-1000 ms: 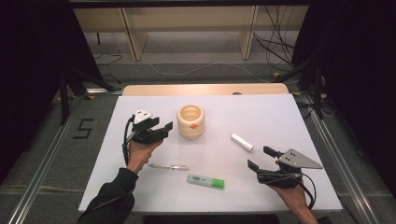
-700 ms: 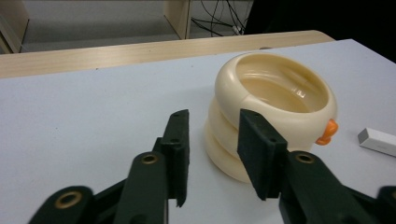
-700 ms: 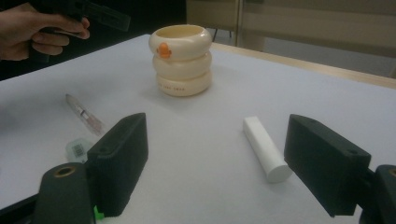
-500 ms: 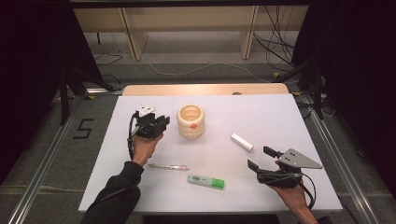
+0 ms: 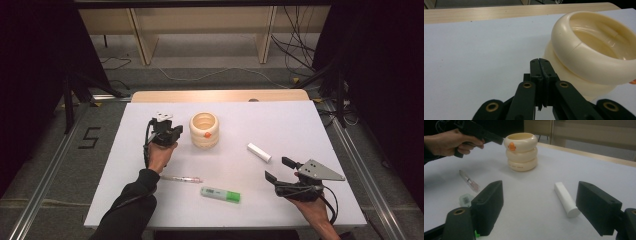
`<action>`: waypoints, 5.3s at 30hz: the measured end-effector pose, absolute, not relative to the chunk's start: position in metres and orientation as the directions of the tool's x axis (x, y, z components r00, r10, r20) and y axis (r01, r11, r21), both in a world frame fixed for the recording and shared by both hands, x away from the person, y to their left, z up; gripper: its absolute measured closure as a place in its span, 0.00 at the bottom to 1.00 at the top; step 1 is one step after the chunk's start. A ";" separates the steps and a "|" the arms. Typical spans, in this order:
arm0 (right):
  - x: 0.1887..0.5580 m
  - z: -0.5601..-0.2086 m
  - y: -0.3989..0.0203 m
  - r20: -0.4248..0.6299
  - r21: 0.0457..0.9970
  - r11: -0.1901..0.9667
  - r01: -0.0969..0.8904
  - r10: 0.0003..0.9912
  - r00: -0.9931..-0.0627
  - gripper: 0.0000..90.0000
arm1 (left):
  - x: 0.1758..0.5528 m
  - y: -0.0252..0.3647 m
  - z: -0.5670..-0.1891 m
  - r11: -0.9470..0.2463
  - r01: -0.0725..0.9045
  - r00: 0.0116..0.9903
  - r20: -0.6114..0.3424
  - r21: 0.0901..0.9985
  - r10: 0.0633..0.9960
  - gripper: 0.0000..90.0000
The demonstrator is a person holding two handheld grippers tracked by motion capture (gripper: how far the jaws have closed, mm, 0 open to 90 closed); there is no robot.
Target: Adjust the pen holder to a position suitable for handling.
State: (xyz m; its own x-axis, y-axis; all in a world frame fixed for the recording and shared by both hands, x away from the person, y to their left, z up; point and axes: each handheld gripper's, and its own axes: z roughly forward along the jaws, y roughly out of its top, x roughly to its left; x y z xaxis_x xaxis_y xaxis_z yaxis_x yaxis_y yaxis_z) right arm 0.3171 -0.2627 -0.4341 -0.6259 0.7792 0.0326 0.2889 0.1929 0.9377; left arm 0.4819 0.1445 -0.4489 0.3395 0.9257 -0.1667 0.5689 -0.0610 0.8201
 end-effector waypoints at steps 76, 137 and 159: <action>0.318 -0.436 -0.262 0.047 0.932 0.196 0.306 0.770 -0.636 0.20 | 0.518 0.061 -0.467 -0.077 0.644 0.357 -0.210 0.761 0.910 0.99; 0.317 -0.435 -0.261 0.038 0.928 0.210 0.308 0.769 -0.639 0.20 | 0.428 0.127 -0.412 -0.541 0.567 0.707 -0.029 0.621 0.707 0.25; 0.318 -0.436 -0.264 0.048 0.928 0.203 0.311 0.765 -0.642 0.20 | 0.422 0.137 -0.422 -0.600 0.574 0.732 -0.021 0.557 0.681 0.23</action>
